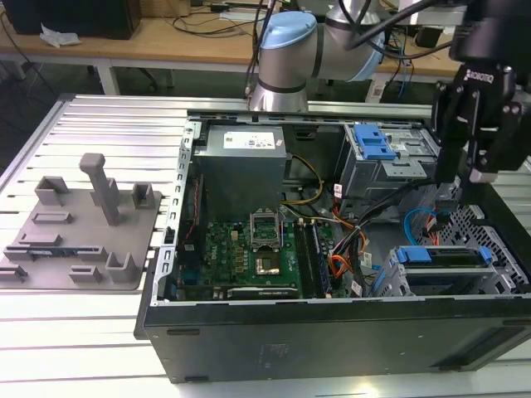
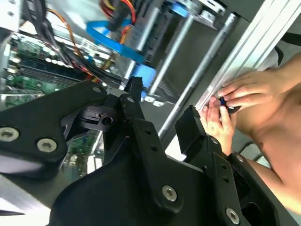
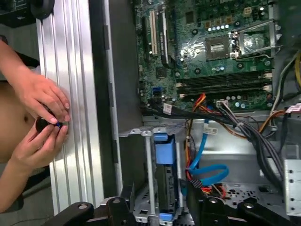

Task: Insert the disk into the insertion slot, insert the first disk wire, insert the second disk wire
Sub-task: 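Insert the first disk wire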

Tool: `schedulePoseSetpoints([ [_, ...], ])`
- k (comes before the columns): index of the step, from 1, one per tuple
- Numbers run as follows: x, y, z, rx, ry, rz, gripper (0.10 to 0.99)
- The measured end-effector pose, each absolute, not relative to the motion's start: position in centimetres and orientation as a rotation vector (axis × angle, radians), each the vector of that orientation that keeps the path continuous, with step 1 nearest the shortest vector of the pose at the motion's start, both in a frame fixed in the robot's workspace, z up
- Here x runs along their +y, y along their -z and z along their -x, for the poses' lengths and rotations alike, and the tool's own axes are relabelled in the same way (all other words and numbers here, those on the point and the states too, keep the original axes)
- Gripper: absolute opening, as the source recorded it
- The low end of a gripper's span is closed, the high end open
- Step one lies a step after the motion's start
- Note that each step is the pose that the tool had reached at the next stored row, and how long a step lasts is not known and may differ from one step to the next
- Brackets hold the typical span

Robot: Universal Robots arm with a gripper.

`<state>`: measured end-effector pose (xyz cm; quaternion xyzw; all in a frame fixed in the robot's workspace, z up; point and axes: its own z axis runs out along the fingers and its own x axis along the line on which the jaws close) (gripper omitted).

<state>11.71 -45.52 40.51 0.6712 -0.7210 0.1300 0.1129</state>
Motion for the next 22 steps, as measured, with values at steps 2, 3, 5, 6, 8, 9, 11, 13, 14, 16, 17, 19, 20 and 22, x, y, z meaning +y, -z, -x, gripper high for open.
schedulePoseSetpoints([
  [2,-44.5,-40.3,-12.2,-2.115,-0.382,-1.969,0.561],
  [3,-44.0,-40.0,-13.0,-2.116,-0.381,-1.969,0.561],
  [5,-43.7,-39.8,-14.7,-2.114,-0.382,-1.972,0.561],
  [6,-43.5,-39.6,-15.0,-2.111,-0.383,-1.975,0.561],
  [8,-43.3,-39.4,-15.2,-2.111,-0.385,-1.974,0.561],
  [9,-43.3,-39.3,-15.2,-2.118,-0.389,-1.969,0.561],
  [11,-43.3,-39.1,-15.2,-2.138,-0.389,-1.947,0.561],
  [13,-43.3,-38.9,-15.2,-2.157,-0.387,-1.921,0.561],
  [14,-43.3,-38.8,-15.1,-2.158,-0.389,-1.916,0.561],
  [16,-42.5,-38.5,-15.0,-2.151,-0.402,-1.909,0.561],
  [17,-42.0,-38.4,-15.0,-2.147,-0.408,-1.906,0.561],
  [19,-40.8,-38.1,-15.0,-2.142,-0.421,-1.901,0.561],
  [20,-40.8,-38.0,-14.9,-2.144,-0.427,-1.903,0.561],
  [22,-40.8,-38.0,-14.6,-2.155,-0.447,-1.908,0.561],
])
